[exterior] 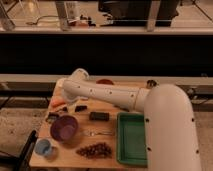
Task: Wipe purple bowl with brush
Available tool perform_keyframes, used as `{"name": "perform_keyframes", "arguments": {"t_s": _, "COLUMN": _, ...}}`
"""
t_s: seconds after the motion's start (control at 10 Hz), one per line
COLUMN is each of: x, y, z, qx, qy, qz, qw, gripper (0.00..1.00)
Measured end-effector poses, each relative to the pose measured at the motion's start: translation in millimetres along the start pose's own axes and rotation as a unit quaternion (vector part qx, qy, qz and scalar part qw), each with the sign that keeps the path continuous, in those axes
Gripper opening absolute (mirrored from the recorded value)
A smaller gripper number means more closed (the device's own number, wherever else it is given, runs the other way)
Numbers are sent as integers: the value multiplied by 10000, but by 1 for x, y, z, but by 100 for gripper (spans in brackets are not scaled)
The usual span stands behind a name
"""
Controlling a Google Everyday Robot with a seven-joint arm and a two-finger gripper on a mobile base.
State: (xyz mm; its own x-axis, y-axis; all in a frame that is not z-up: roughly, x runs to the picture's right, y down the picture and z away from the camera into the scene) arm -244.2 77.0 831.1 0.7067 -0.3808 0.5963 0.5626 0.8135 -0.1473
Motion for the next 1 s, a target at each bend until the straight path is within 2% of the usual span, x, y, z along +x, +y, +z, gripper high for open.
{"name": "perform_keyframes", "arguments": {"t_s": 0.2, "x": -4, "y": -13, "z": 12, "qx": 63, "qy": -89, "qz": -245, "qw": 9996, "gripper": 75}}
{"name": "perform_keyframes", "arguments": {"t_s": 0.4, "x": -7, "y": -14, "z": 19, "qx": 94, "qy": -145, "qz": -270, "qw": 9995, "gripper": 75}}
{"name": "perform_keyframes", "arguments": {"t_s": 0.6, "x": 7, "y": -3, "z": 21, "qx": 116, "qy": -124, "qz": -103, "qw": 9998, "gripper": 75}}
{"name": "perform_keyframes", "arguments": {"t_s": 1.0, "x": 20, "y": 11, "z": 28, "qx": 94, "qy": -120, "qz": 132, "qw": 9998, "gripper": 75}}
